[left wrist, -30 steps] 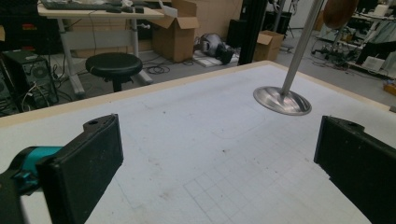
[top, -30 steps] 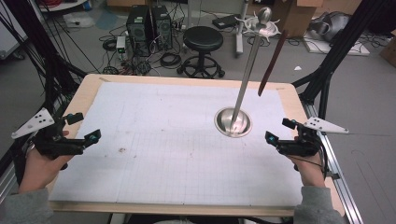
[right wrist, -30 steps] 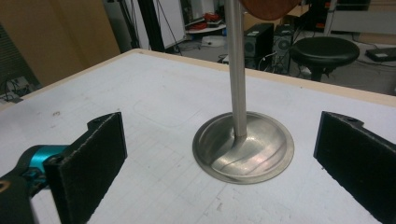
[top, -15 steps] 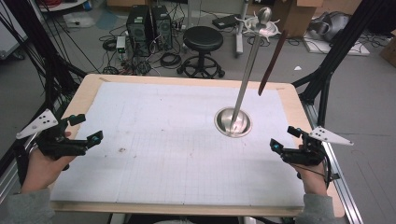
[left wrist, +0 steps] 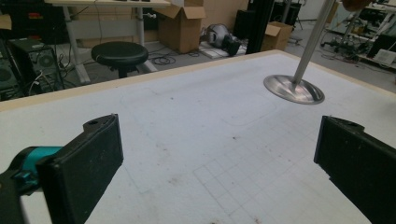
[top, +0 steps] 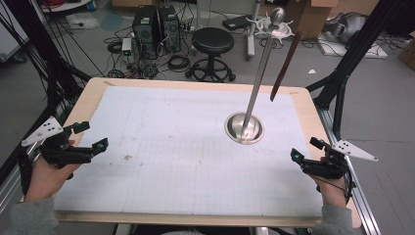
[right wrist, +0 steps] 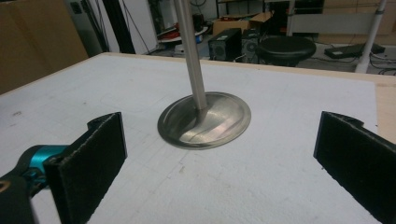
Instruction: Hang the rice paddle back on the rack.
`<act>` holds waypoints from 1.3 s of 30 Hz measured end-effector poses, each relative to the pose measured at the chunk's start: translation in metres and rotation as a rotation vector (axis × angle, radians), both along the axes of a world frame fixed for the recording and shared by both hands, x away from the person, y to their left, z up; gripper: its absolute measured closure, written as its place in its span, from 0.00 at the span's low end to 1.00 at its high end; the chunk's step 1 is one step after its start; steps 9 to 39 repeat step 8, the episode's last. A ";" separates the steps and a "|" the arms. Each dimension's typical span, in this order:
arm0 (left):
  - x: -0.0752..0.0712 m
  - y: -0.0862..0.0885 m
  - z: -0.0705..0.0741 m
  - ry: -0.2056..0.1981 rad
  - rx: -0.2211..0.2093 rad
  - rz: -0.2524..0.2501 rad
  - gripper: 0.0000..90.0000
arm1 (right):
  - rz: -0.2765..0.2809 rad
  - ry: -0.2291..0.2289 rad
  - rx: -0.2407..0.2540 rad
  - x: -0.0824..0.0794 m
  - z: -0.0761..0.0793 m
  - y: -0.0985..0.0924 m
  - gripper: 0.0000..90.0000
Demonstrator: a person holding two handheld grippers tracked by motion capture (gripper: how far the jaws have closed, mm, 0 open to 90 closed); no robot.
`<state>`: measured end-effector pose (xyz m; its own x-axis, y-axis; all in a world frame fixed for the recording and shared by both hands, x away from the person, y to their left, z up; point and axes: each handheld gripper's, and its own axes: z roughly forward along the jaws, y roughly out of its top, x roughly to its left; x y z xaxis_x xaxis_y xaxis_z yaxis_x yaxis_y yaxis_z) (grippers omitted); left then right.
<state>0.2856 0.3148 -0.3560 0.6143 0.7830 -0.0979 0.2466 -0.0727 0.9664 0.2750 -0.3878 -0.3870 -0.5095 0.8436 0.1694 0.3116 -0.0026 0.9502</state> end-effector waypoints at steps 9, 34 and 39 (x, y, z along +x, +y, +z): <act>0.003 -0.003 -0.009 0.008 0.011 0.007 0.02 | -0.004 -0.001 -0.006 0.000 -0.002 0.002 0.01; 0.003 -0.003 -0.009 0.008 0.011 0.007 0.02 | -0.004 -0.001 -0.006 0.000 -0.002 0.002 0.01; 0.003 -0.003 -0.009 0.008 0.011 0.007 0.02 | -0.004 -0.001 -0.006 0.000 -0.002 0.002 0.01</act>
